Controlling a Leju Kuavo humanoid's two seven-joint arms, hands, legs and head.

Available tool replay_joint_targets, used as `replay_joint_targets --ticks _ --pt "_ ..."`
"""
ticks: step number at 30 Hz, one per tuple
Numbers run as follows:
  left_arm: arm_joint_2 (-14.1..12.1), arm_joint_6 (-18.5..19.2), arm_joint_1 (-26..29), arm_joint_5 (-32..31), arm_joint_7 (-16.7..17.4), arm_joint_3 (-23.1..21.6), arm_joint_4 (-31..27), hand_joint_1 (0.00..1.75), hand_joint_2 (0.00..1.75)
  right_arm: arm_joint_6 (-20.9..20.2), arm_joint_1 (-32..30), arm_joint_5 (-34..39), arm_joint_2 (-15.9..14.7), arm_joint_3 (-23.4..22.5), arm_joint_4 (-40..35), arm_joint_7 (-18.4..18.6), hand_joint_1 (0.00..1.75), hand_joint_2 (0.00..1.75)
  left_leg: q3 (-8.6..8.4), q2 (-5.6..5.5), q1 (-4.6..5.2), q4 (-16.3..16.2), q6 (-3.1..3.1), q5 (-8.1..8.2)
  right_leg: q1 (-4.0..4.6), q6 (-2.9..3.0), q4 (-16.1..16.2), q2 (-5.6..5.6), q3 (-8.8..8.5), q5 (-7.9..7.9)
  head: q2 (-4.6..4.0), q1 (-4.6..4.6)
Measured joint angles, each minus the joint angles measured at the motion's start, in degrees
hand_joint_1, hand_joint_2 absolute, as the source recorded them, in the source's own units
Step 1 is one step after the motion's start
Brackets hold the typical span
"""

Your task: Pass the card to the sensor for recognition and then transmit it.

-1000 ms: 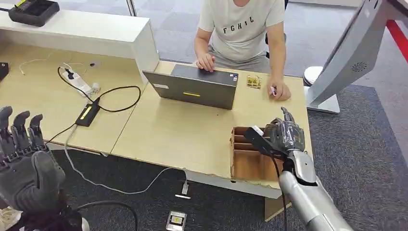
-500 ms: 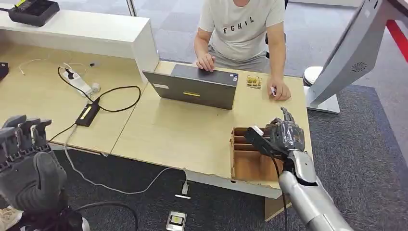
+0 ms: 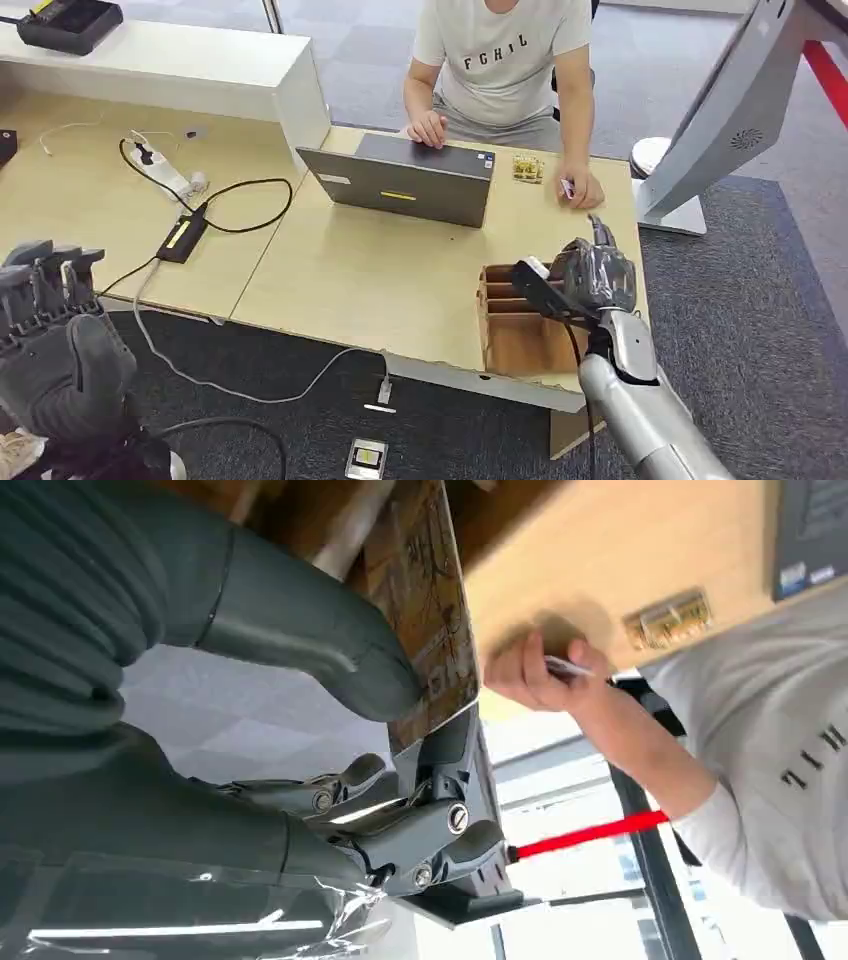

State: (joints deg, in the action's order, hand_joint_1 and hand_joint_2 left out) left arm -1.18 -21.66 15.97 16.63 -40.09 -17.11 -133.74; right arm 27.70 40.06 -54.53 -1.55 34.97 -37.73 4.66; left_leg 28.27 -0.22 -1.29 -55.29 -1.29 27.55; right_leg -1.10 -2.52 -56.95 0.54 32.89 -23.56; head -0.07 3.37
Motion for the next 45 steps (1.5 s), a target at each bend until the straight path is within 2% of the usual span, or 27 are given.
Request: replay_joint_targets --ticks 9,23,30,40,45 --pt "0.3 -0.7 0.1 -0.1 0.0 0.1 0.0 0.72 1.75 2.0 0.2 -0.3 -0.2 -0.8 -7.6 0.7 1.75 1.75 -0.01 0.00 0.00 0.0 0.00 0.00 0.00 0.00 0.0 0.00 0.00 0.00 0.00 0.00" --pt "0.4 -1.7 0.1 0.0 0.0 0.1 -0.2 0.72 1.75 2.0 0.4 1.6 -0.3 -0.8 -14.7 -0.4 1.75 1.75 0.01 -0.01 0.00 0.0 0.00 -0.01 0.00 0.00 0.0 0.00 0.00 0.00 0.00 0.00" --pt "0.4 -1.5 -0.6 1.6 0.0 0.1 -0.2 0.72 1.75 2.2 3.0 1.1 1.1 -0.8 -14.1 -0.4 1.75 1.75 0.00 0.00 0.00 0.0 -0.01 -0.01 0.00 0.00 0.0 0.00 0.00 0.00 0.00 0.00" --pt "0.4 -1.2 -1.5 2.4 0.0 0.0 0.0 0.72 1.75 2.9 9.0 -4.5 3.3 -0.2 -8.2 3.3 1.75 1.75 0.03 0.00 0.00 0.0 -0.01 -0.01 0.00 0.00 0.0 0.00 0.03 0.01 0.00 0.00" --pt "0.4 -2.4 -1.8 1.9 0.0 0.0 0.0 0.70 1.75 2.8 11.2 -7.8 4.6 0.1 -5.2 5.9 1.75 1.75 0.06 -0.02 0.00 0.0 -0.01 -0.01 0.00 0.00 0.0 -0.01 0.04 0.00 0.00 0.00"
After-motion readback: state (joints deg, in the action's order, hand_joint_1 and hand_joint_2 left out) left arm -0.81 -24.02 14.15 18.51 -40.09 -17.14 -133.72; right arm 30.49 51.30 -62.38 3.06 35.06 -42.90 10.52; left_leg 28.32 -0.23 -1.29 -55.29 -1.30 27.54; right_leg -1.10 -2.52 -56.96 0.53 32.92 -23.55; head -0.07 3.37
